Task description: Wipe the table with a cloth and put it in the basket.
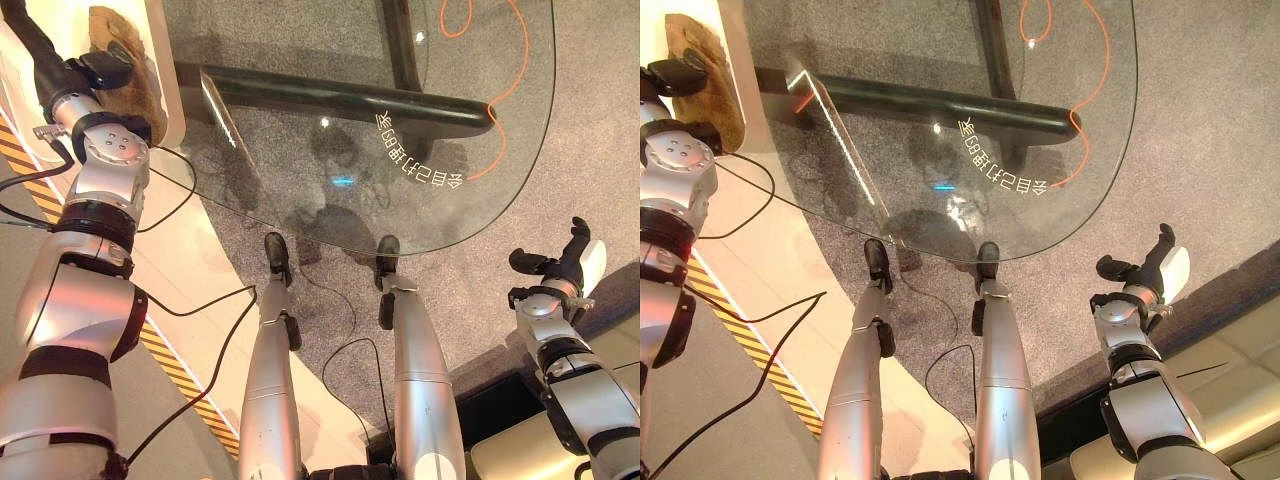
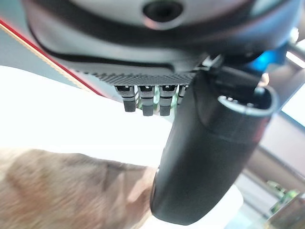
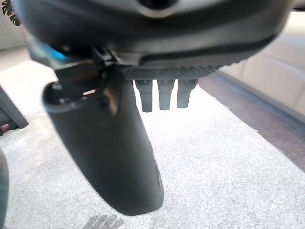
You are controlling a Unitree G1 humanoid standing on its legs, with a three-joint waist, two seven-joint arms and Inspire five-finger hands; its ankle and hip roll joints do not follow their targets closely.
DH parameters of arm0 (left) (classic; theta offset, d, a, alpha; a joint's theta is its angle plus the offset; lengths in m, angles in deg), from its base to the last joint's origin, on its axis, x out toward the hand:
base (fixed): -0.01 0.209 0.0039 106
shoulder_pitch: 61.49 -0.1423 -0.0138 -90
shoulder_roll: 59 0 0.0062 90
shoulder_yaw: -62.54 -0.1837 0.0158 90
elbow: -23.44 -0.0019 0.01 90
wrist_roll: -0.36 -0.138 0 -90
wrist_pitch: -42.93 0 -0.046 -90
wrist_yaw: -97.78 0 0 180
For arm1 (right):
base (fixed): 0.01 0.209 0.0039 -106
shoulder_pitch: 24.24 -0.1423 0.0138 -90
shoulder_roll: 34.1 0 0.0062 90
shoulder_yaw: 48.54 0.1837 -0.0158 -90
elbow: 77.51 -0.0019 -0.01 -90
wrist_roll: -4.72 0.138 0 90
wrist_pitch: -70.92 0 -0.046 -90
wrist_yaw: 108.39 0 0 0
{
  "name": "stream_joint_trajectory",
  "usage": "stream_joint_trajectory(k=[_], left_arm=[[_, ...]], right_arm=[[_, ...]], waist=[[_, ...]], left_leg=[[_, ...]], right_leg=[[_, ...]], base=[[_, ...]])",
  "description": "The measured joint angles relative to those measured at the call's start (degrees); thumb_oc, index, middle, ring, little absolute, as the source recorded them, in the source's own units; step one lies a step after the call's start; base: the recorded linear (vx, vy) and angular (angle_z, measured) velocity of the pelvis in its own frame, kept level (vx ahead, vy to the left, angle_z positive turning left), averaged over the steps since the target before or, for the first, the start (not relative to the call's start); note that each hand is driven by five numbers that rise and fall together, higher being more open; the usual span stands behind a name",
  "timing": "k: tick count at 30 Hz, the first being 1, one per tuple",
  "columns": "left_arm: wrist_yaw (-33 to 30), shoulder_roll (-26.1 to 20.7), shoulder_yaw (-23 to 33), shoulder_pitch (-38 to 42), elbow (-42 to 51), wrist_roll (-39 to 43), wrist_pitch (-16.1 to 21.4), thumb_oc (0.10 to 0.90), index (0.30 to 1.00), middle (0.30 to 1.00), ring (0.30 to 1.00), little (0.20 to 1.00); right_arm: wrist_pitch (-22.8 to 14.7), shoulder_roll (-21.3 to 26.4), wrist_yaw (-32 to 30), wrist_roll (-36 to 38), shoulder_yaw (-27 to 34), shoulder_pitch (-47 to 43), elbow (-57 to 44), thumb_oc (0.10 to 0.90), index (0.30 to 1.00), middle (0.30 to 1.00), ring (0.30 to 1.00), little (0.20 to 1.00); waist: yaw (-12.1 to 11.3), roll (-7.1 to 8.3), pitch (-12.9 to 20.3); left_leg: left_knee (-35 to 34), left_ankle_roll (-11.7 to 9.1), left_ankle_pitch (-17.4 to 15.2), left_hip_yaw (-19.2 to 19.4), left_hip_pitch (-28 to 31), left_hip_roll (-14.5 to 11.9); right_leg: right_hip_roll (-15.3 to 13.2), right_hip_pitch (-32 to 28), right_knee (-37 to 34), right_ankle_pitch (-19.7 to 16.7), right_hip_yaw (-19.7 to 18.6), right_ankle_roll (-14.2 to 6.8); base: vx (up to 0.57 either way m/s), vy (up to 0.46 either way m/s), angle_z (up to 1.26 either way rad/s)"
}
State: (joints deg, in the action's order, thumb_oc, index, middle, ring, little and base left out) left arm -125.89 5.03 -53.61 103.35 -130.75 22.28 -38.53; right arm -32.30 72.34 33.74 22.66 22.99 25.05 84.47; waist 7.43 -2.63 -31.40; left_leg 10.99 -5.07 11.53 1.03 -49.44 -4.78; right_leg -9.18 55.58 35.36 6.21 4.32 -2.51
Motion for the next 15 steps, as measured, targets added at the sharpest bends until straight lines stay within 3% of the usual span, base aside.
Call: stream_joint_trajectory(k=[6,15], left_arm=[[-2.1,-1.6,0.0,0.0,4.0,-0.3,3.5,0.8,0.9,0.9,0.9,0.9],[-0.8,-3.7,0.1,-0.8,4.7,0.3,4.3,0.8,0.9,0.9,0.9,0.9]], right_arm=[[-0.1,-1.6,0.3,0.0,-0.7,2.1,-0.9,0.8,0.9,0.9,0.9,0.9],[-0.1,-2.8,1.8,0.1,0.7,7.8,-0.4,0.8,0.9,0.9,0.9,0.9]], waist=[[-0.6,0.39,0.1],[-1.3,0.38,0.2]], left_leg=[[-3.9,-0.4,0.7,0.1,7.1,-1.2],[-9.3,-0.3,1.3,0.3,20.6,-1.6]], right_leg=[[1.2,-6.6,-3.2,-0.7,0.4,0.0],[1.5,-21.0,-9.5,-1.2,2.3,-0.5]], base=[[-0.05,-0.062,-0.05],[-0.02,-0.066,0.02]])
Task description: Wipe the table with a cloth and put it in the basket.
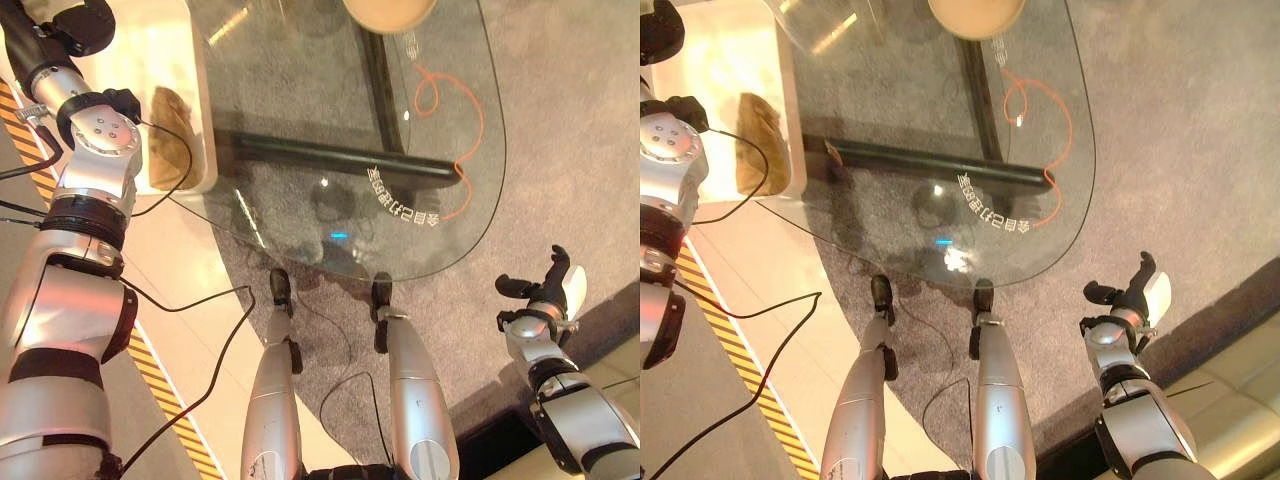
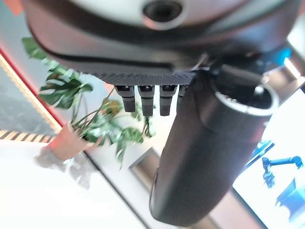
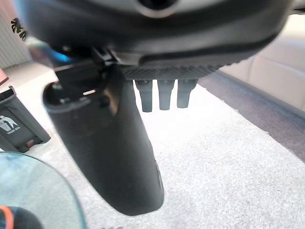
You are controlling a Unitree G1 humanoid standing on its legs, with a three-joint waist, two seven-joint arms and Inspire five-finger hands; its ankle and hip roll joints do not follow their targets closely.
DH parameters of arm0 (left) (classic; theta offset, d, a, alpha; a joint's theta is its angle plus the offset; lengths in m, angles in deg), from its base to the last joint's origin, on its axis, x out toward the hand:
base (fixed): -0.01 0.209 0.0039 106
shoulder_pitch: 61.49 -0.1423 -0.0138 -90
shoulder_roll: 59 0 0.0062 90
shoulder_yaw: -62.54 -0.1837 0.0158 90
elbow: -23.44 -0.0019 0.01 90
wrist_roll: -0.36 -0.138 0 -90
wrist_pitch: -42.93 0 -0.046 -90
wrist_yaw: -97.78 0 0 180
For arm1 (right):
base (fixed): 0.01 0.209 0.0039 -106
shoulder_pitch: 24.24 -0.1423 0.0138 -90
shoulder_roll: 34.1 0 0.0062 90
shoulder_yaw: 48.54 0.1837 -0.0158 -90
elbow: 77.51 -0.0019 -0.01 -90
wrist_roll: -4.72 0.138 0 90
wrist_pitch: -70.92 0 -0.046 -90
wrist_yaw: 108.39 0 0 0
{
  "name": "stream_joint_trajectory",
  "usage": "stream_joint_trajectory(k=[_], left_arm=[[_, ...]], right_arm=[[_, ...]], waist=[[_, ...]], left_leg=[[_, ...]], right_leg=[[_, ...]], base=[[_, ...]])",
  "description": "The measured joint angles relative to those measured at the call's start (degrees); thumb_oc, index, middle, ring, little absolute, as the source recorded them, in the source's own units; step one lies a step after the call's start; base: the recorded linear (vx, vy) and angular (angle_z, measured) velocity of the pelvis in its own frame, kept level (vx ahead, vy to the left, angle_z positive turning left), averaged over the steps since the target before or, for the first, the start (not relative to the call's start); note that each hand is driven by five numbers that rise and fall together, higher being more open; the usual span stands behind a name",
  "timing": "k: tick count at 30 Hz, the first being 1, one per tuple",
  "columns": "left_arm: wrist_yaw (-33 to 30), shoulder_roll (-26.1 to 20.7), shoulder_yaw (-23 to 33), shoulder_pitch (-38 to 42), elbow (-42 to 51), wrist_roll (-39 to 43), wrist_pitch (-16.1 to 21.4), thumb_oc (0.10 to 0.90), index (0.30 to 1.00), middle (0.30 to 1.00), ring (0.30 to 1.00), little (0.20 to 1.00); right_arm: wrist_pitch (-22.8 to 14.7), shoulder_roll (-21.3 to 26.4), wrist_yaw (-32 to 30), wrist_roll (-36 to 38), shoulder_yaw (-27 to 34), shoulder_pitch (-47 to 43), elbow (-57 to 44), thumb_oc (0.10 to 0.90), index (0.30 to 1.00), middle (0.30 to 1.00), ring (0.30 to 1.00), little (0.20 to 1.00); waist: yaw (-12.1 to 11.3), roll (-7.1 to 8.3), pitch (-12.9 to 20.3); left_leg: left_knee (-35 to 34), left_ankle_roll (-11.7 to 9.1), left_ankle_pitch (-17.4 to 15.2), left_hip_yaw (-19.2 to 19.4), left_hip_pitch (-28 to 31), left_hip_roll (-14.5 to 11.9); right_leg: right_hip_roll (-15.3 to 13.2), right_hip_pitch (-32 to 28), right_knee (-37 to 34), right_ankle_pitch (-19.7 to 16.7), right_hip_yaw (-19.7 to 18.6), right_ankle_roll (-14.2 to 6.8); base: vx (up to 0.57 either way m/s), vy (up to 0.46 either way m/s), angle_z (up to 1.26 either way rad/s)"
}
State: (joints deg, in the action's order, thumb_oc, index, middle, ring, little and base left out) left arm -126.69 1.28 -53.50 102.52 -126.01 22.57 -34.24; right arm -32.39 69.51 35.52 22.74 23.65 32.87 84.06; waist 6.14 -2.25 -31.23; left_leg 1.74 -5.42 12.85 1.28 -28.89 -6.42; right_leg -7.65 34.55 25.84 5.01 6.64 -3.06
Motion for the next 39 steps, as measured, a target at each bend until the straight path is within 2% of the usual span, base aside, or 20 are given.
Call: stream_joint_trajectory(k=[2,3,4,6,8,9,10,11,14,16,17,19,20,23,26,30,33,37,39], left_arm=[[1.4,-1.8,0.3,-0.7,0.7,1.3,0.1,0.8,0.9,0.9,0.9,0.9],[2.7,-3.6,0.9,-2.1,2.0,2.6,0.4,0.8,0.9,0.9,0.9,0.9],[3.1,-4.5,2.0,-3.0,2.6,3.1,1.3,0.8,0.9,0.9,0.9,0.9],[6.4,-6.3,7.3,-6.3,4.1,5.2,3.0,0.8,0.9,0.9,0.9,0.9],[9.4,-7.3,11.3,-10.7,4.4,6.6,3.0,0.8,0.9,0.9,0.9,0.9],[11.5,-7.1,12.6,-16.2,4.6,7.6,3.3,0.8,0.9,0.9,0.9,0.9],[12.8,-6.8,13.9,-19.3,5.0,7.8,3.7,0.8,0.9,0.9,0.9,0.9],[14.4,-6.2,14.4,-23.9,5.7,8.8,4.0,0.8,0.9,0.9,0.9,0.9],[21.1,-2.9,22.2,-35.0,7.5,12.3,4.9,0.8,0.9,0.9,0.9,0.9],[26.2,1.5,26.5,-43.8,7.7,16.5,4.7,0.8,0.9,0.9,0.9,0.9],[28.0,3.6,27.9,-47.5,8.0,17.3,4.6,0.8,0.9,0.9,0.9,0.9],[30.8,7.5,30.9,-53.2,8.2,17.5,4.1,0.8,0.9,0.9,0.9,0.9],[32.8,9.5,31.2,-57.7,7.8,17.4,3.7,0.8,0.9,0.9,0.9,0.9],[37.2,12.4,31.3,-64.0,3.3,17.0,1.3,0.8,0.9,0.9,0.9,0.9],[40.7,13.6,31.4,-67.3,-2.0,15.9,0.2,0.8,0.9,0.9,0.9,0.9],[44.5,16.9,31.3,-71.0,-7.8,10.8,-1.3,0.8,0.9,0.9,0.9,0.9],[46.8,19.9,30.7,-72.4,-11.8,5.5,-3.1,0.8,0.9,0.9,0.9,0.9],[49.2,24.4,25.9,-74.6,-14.6,-1.1,-5.3,0.8,0.9,0.9,0.9,0.9],[50.2,26.3,24.0,-74.8,-15.5,-4.0,-7.3,0.8,0.9,0.9,0.9,0.9]], right_arm=[[0.0,-0.6,0.5,0.0,1.1,1.9,0.0,0.8,0.9,0.9,0.9,0.9],[-0.1,-0.9,1.0,0.0,2.1,4.4,0.0,0.8,0.9,0.9,0.9,0.9],[-0.4,-0.6,1.1,0.0,2.7,5.9,0.2,0.8,0.9,0.9,0.9,0.9],[-0.7,-0.7,1.7,0.0,5.5,6.9,1.2,0.8,0.9,0.9,0.9,0.9],[-0.7,-0.8,2.5,-0.1,7.1,8.3,1.3,0.8,0.9,0.9,0.9,0.9],[-1.1,-0.7,2.8,-0.1,7.6,11.0,1.2,0.8,0.9,0.9,0.9,0.9],[-1.2,-0.7,2.9,-0.1,7.9,12.5,1.2,0.8,0.9,0.9,0.9,0.9],[-1.2,-0.6,3.2,-0.2,8.1,14.9,1.2,0.8,0.9,0.9,0.9,0.9],[-0.8,-1.9,4.6,-1.1,9.2,18.2,2.2,0.8,0.9,0.9,0.9,0.9],[-0.5,-3.1,5.2,-3.0,10.0,22.4,2.2,0.8,0.9,0.9,0.9,0.9],[-0.3,-3.6,5.4,-3.8,10.4,23.1,2.2,0.8,0.9,0.9,0.9,0.9],[0.6,-4.8,6.1,-4.8,11.3,24.6,2.3,0.8,0.9,0.9,0.9,0.9],[1.1,-5.8,6.4,-5.4,11.3,25.7,2.3,0.8,0.9,0.9,0.9,0.9],[1.6,-7.3,7.5,-7.0,12.4,27.5,3.3,0.8,0.9,0.9,0.9,0.9],[2.7,-7.3,9.2,-8.6,12.6,27.9,4.2,0.8,0.9,0.9,0.9,0.9],[5.4,-7.3,13.4,-9.8,12.6,29.2,5.9,0.8,0.9,0.9,0.9,0.9],[9.0,-7.4,18.7,-10.1,12.5,30.2,7.5,0.8,0.9,0.9,0.9,0.9],[15.7,-7.4,29.0,-10.7,12.1,30.9,10.6,0.8,0.9,0.9,0.9,0.9],[17.7,-7.5,31.1,-11.4,11.0,31.7,11.4,0.8,0.9,0.9,0.9,0.9]], waist=[[-0.4,-0.15,0.0],[-0.6,-0.5,0.9],[-1.2,-0.82,2.5],[-1.5,-1.65,2.9],[-1.5,-2.32,3.0],[-1.8,-3.44,6.6],[-2.0,-4.06,8.7],[-2.6,-5.0,11.3],[-3.1,-5.49,12.8],[-3.6,-4.95,16.9],[-4.4,-4.64,17.8],[-4.5,-3.5,19.3],[-4.4,-2.56,21.3],[-5.7,-0.48,23.8],[-6.1,0.53,25.1],[-6.3,0.2,27.3],[-6.3,-0.53,29.3],[-6.7,-1.31,30.0],[-7.1,-1.16,30.2]], left_leg=[[-1.4,0.0,0.0,0.0,4.0,-0.1],[-2.2,0.2,-0.3,0.0,6.7,-0.1],[-2.4,0.2,-0.9,0.1,7.0,0.0],[-2.9,0.6,-1.1,0.6,9.4,0.0],[-3.8,0.8,-1.2,1.0,13.1,0.3],[-4.7,1.0,-1.9,1.2,13.8,0.3],[-5.3,1.2,-2.3,1.3,13.8,0.4],[-5.9,1.3,-2.3,1.3,14.2,0.6],[-6.6,1.4,-2.8,1.3,19.2,1.1],[-6.6,1.4,-4.0,1.2,21.0,1.3],[-6.7,1.3,-4.3,1.2,21.7,1.4],[-6.7,1.1,-5.0,1.1,23.8,1.7],[-6.7,1.1,-5.6,0.8,24.3,1.8],[-6.7,0.8,-6.4,0.7,26.0,1.8],[-6.7,0.8,-6.5,0.7,26.5,1.8],[-7.1,1.3,-7.0,0.7,27.7,1.9],[-7.1,1.4,-7.6,0.7,27.8,2.0],[-7.1,1.4,-7.6,0.7,27.8,1.6],[-7.1,1.4,-7.6,0.7,28.0,1.6]], right_leg=[[0.0,-4.4,-1.8,0.0,0.7,-0.2],[0.0,-7.7,-3.3,0.3,0.9,-0.7],[-0.1,-8.1,-4.0,0.5,0.8,-1.0],[0.0,-11.2,-6.2,-0.5,0.8,-1.3],[-0.3,-15.4,-8.3,-0.8,0.8,-1.7],[-0.5,-16.5,-9.9,-0.7,0.8,-2.2],[-0.5,-16.6,-10.8,-0.7,0.8,-2.3],[-0.5,-17.6,-12.5,-1.1,0.9,-2.7],[-0.7,-25.1,-17.8,-2.2,1.8,-3.4],[-0.6,-29.4,-22.9,-3.5,2.4,-3.7],[-0.6,-31.1,-24.7,-4.1,2.9,-3.8],[-0.6,-35.0,-28.2,-5.1,3.5,-3.9],[-0.5,-36.8,-30.4,-5.5,4.1,-3.9],[-0.2,-38.5,-31.0,-5.3,4.2,-3.8],[-0.4,-39.2,-31.0,-5.3,4.3,-3.8],[-0.7,-40.4,-31.1,-5.2,4.3,-3.8],[-0.7,-40.6,-31.1,-5.0,4.3,-3.9],[-0.3,-40.8,-31.1,-4.9,4.3,-3.6],[-0.4,-41.0,-31.1,-4.8,4.4,-3.5]], base=[[0.07,-0.067,0.06],[0.11,-0.046,0.08],[0.09,-0.036,0.06],[0.13,0.012,-0.04],[0.13,0.011,-0.02],[0.1,-0.004,-0.01],[0.13,-0.012,0.03],[0.18,-0.016,0.01],[0.16,-0.013,0.09],[0.17,-0.02,0.1],[0.16,-0.016,0.07],[0.15,-0.015,0.09],[0.2,-0.011,0.1],[0.13,-0.002,0.03],[0.12,-0.007,0.02],[0.09,-0.014,0.0],[0.05,-0.018,0.0],[0.07,0.01,-0.01],[0.05,0.03,0.01]])
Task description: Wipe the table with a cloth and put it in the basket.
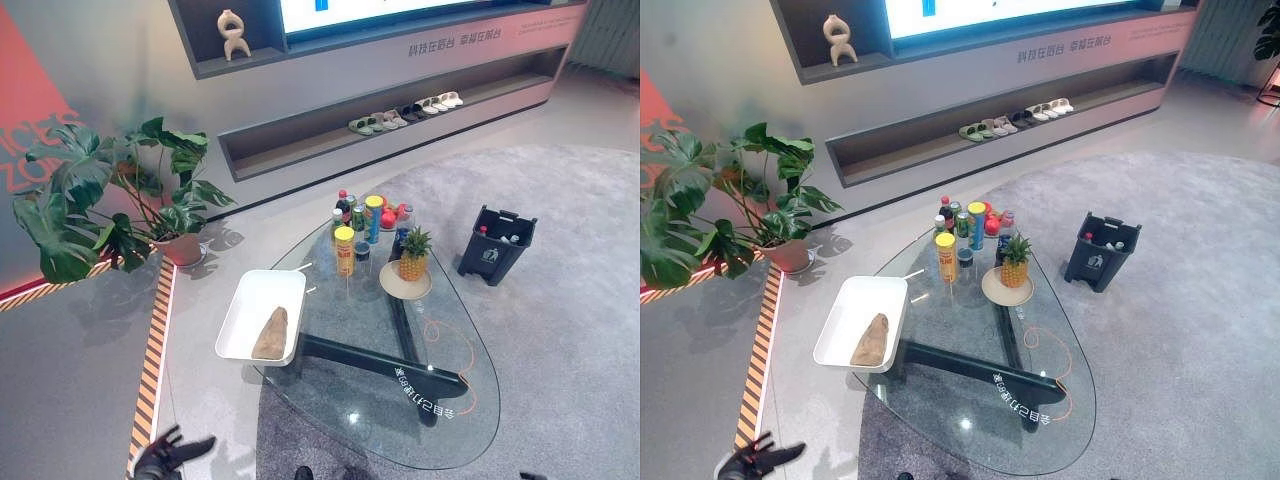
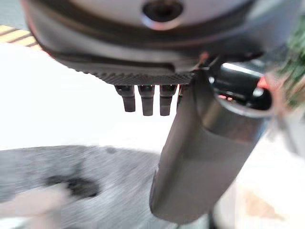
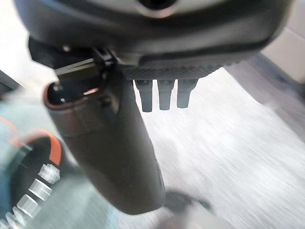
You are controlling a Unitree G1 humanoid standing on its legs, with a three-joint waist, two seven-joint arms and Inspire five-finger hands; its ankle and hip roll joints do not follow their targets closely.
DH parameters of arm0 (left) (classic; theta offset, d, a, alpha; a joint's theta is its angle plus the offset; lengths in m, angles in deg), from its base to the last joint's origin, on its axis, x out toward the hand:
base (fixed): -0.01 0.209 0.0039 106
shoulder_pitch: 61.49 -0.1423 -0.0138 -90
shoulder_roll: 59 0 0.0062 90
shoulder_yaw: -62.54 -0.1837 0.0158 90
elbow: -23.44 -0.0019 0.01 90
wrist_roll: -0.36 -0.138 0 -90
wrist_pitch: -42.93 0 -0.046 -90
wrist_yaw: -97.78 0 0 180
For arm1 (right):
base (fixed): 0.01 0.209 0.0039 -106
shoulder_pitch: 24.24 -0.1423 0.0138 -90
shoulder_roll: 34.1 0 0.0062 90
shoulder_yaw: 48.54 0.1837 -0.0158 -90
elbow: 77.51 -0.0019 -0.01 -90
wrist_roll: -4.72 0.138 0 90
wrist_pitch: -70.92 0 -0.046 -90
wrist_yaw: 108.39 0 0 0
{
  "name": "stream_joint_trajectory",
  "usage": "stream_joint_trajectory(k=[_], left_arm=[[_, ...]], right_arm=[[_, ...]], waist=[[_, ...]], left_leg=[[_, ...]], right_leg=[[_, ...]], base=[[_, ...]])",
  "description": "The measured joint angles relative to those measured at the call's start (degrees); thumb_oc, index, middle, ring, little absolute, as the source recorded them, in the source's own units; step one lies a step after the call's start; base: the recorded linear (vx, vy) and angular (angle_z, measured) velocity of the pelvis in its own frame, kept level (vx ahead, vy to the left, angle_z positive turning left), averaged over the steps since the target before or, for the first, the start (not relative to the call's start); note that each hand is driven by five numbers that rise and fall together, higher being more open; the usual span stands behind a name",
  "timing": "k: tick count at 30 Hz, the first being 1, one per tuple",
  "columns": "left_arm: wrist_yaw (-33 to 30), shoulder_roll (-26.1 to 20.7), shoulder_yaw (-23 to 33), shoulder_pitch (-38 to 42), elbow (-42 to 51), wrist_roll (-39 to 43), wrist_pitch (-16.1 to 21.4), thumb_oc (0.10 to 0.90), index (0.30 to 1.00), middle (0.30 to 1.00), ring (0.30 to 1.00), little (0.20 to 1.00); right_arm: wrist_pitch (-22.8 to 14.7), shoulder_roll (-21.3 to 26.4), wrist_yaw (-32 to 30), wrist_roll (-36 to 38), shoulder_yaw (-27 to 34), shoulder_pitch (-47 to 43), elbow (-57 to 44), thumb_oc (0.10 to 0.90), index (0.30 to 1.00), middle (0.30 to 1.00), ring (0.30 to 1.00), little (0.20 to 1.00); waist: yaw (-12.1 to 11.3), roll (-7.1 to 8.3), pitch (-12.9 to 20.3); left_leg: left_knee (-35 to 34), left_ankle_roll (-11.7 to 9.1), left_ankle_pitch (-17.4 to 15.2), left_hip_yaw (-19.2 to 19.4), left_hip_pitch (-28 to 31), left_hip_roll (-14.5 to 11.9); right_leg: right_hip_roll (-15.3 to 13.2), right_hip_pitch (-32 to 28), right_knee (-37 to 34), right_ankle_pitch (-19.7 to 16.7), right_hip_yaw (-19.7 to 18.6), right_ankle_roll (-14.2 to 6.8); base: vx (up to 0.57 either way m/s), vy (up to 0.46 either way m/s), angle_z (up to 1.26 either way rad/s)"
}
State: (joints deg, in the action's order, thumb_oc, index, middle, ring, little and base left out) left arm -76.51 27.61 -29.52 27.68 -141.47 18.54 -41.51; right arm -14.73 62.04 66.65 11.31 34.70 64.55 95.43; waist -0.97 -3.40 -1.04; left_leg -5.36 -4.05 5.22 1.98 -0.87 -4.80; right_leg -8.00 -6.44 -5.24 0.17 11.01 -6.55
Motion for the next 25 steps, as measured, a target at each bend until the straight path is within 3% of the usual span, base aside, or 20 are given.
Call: stream_joint_trajectory(k=[3,14,25], left_arm=[[0.6,1.1,-2.3,-0.1,-0.6,-2.7,-2.4,0.8,0.9,0.9,0.9,0.9],[1.6,1.1,-5.6,0.3,-0.6,-5.5,-5.1,0.8,0.9,0.9,0.9,0.9],[2.4,1.3,-6.5,0.3,-0.6,-7.8,-5.1,0.8,0.9,0.9,0.9,0.9]], right_arm=[[0.9,-0.3,0.9,-0.7,-0.4,0.2,-0.2,0.8,0.9,0.9,0.9,0.9],[1.1,-2.8,1.5,-4.0,-2.7,-0.3,-1.8,0.8,0.9,0.9,0.9,0.9],[1.1,-2.9,1.4,-4.2,-3.1,-0.3,-1.8,0.8,0.9,0.9,0.9,0.9]], waist=[[0.1,0.27,0.0],[1.2,0.86,0.5],[1.1,0.45,0.2]], left_leg=[[0.0,0.2,0.2,0.0,0.8,0.1],[0.0,0.3,0.2,0.2,1.3,0.1],[0.0,0.2,-0.2,0.5,1.7,0.0]], right_leg=[[0.0,-0.5,0.1,0.0,-0.1,-0.1],[-0.1,-0.6,0.0,-0.1,-0.2,-0.3],[-0.1,-0.8,0.0,0.1,-0.3,-0.1]], base=[[0.0,0.0,0.0],[0.0,0.008,0.0],[0.0,0.001,-0.01]])
